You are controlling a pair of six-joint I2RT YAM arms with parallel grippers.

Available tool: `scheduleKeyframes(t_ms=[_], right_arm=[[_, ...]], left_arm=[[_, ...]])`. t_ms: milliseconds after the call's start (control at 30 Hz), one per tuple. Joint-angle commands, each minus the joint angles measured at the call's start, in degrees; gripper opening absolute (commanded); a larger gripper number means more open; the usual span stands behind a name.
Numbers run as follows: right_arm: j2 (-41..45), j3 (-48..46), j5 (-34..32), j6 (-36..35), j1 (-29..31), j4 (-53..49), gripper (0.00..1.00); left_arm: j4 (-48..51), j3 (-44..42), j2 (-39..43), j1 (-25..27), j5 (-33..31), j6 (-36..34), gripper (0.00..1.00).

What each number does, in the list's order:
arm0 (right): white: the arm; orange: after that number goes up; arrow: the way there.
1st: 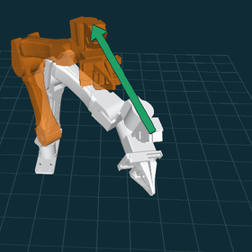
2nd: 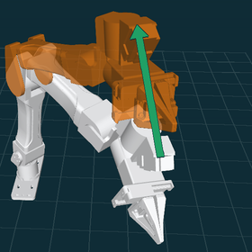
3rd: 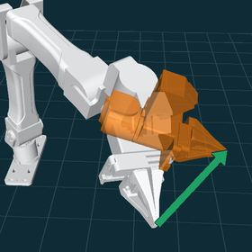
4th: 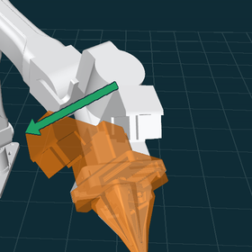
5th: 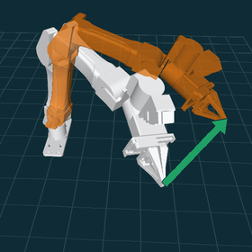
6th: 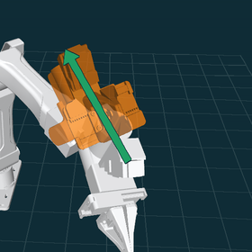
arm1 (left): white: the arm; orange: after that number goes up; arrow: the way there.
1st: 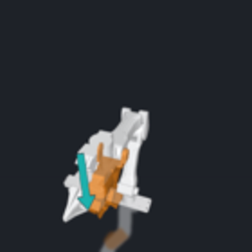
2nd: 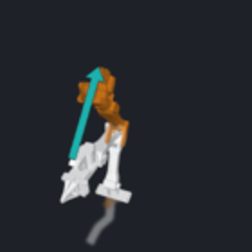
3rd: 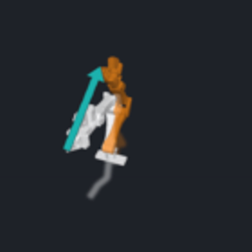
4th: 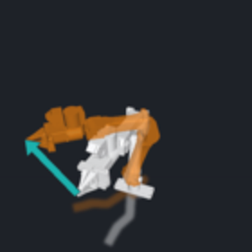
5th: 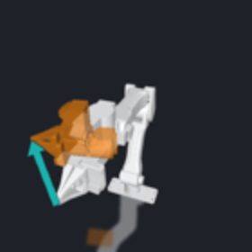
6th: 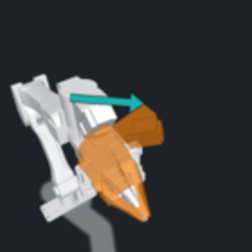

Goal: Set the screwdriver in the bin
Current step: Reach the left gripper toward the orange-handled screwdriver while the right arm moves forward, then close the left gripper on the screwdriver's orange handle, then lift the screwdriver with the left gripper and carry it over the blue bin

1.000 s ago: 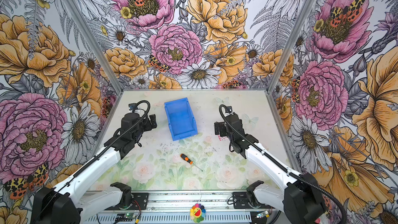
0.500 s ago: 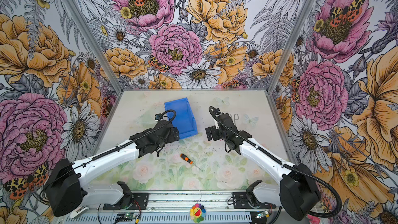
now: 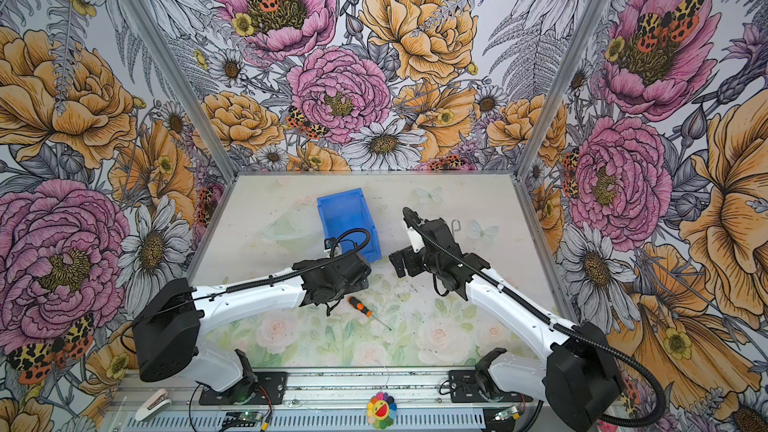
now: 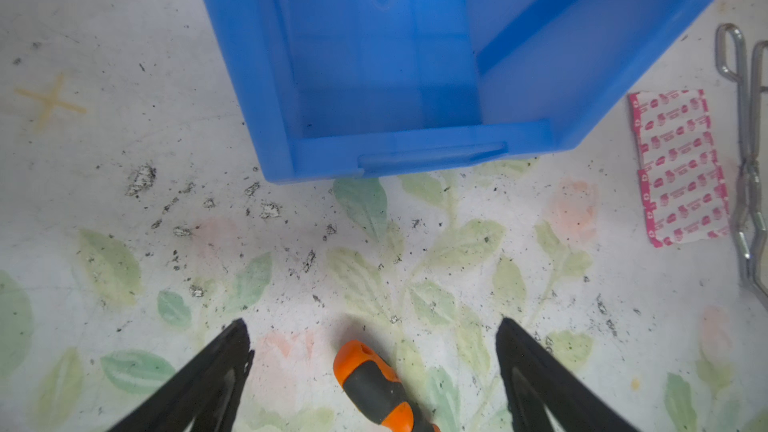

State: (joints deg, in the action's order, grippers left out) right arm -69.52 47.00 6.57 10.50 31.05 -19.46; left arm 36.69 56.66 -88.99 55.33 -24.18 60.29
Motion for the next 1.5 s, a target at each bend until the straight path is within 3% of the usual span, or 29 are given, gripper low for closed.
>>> scheduleKeyframes(t_ms=[0, 400, 700, 833, 1133, 1467], right_arm=[[-0.56, 0.25, 0.99, 0.52, -0.49, 1.08, 1.0], [0.1, -1.42, -1.56, 1.43, -2.51, 1.18, 0.99], [2.47, -4.06, -2.08, 2.48, -3.36, 1.08, 0.97], [4.83, -5.42, -2.93, 2.57, -4.13, 1.02, 0.97], [4.84, -5.11, -3.29, 2.74, -5.43, 1.18, 0.97], [4.92, -5.08, -3.13, 2.48, -6.52, 1.01, 0.97]], left_arm=[[1.31, 2.41, -1.99, 0.3, 1.67, -0.64, 0.91], [0.57, 2.49, -9.66, 0.98, 9.5, 0.64, 0.81], [0.58, 5.6, -14.38, 1.28, 14.13, -3.05, 0.72], [0.62, 5.75, -14.79, 1.27, 14.6, -3.06, 0.57], [0.67, 5.62, -14.79, 1.27, 13.05, -3.25, 0.38], [0.73, 6.4, -14.74, 0.9, 12.6, -4.03, 0.04]])
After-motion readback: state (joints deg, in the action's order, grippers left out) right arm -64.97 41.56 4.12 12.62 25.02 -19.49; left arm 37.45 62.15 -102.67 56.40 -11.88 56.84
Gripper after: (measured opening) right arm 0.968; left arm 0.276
